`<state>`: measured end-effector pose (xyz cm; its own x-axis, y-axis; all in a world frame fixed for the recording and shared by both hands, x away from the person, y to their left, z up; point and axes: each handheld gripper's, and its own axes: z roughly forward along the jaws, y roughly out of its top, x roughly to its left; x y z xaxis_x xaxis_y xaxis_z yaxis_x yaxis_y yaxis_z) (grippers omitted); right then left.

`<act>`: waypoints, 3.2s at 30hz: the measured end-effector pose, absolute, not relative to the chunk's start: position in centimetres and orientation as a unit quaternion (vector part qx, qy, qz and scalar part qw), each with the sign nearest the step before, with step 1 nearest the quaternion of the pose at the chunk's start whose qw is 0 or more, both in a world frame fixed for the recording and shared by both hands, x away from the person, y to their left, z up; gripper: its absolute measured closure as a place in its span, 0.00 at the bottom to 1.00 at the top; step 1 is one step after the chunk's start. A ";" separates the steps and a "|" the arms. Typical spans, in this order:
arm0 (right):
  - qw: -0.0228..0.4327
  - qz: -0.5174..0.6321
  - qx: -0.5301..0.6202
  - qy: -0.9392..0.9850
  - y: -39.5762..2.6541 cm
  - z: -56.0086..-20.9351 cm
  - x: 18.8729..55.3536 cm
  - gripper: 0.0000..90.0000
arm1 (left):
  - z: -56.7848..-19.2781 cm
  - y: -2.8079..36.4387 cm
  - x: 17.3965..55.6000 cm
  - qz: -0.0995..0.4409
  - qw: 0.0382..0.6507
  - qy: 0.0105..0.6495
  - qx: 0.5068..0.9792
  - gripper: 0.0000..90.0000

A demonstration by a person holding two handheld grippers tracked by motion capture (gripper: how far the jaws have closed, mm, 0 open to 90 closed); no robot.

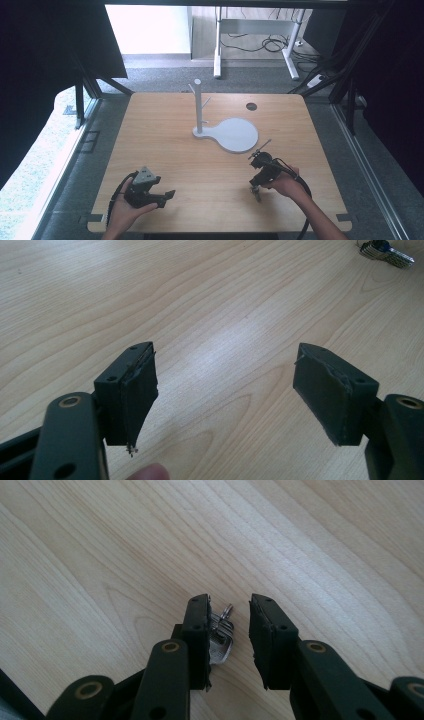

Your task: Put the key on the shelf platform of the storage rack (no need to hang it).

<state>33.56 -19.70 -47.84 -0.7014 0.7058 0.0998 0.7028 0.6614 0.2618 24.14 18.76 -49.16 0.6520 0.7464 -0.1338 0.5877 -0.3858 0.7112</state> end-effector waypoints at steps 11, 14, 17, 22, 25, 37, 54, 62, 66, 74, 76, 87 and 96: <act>-0.005 0.126 0.389 0.913 -18.8 -48.8 34.0 0.85 | -49.1 18.6 24.1 0.105 0.381 0.404 0.825 0.29; -0.008 0.124 0.390 0.913 -18.7 -49.0 34.1 0.87 | -49.1 18.6 24.1 0.107 0.382 0.405 0.824 0.29; -0.006 0.122 0.391 0.912 -18.7 -49.0 34.1 0.88 | -49.1 18.6 24.1 0.107 0.383 0.402 0.825 0.29; -0.008 0.117 0.393 0.912 -18.6 -49.3 34.2 0.91 | -49.1 18.4 24.0 0.107 0.381 0.401 0.826 0.29; -0.008 0.114 0.394 0.912 -18.6 -49.5 34.2 0.91 | -49.2 18.4 24.0 0.106 0.381 0.402 0.826 0.29; -0.012 0.099 0.382 0.919 -18.1 -49.4 34.2 0.99 | -49.2 18.5 24.1 0.107 0.380 0.401 0.827 0.29; -0.011 0.094 0.364 0.927 -18.4 -47.4 34.1 1.00 | -49.0 18.6 24.0 0.109 0.383 0.401 0.825 0.29; -0.005 0.102 0.361 0.927 -18.8 -46.0 34.1 1.00 | -49.0 18.7 24.1 0.109 0.384 0.402 0.824 0.29; -0.001 0.107 0.359 0.927 -19.0 -45.1 34.1 1.00 | -49.0 18.7 24.0 0.110 0.385 0.402 0.824 0.29; 0.009 0.108 0.356 0.928 -19.3 -43.8 34.3 1.00 | -48.9 18.8 24.1 0.111 0.385 0.403 0.823 0.29; 0.011 0.112 0.360 0.926 -19.5 -43.2 34.4 1.00 | -48.9 18.9 24.1 0.112 0.386 0.404 0.822 0.29; 0.016 0.119 0.358 0.926 -19.8 -42.1 34.9 1.00 | -49.0 18.8 24.1 0.110 0.385 0.405 0.822 0.29; 0.016 0.120 0.357 0.926 -19.7 -41.9 35.5 1.00 | -49.0 18.8 24.1 0.109 0.385 0.405 0.822 0.29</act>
<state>35.50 -19.71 -41.85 -0.7442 0.6656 0.0552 0.6578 0.7160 0.2338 24.11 18.77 -49.02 0.6475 0.7505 -0.1323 0.5822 -0.3752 0.7213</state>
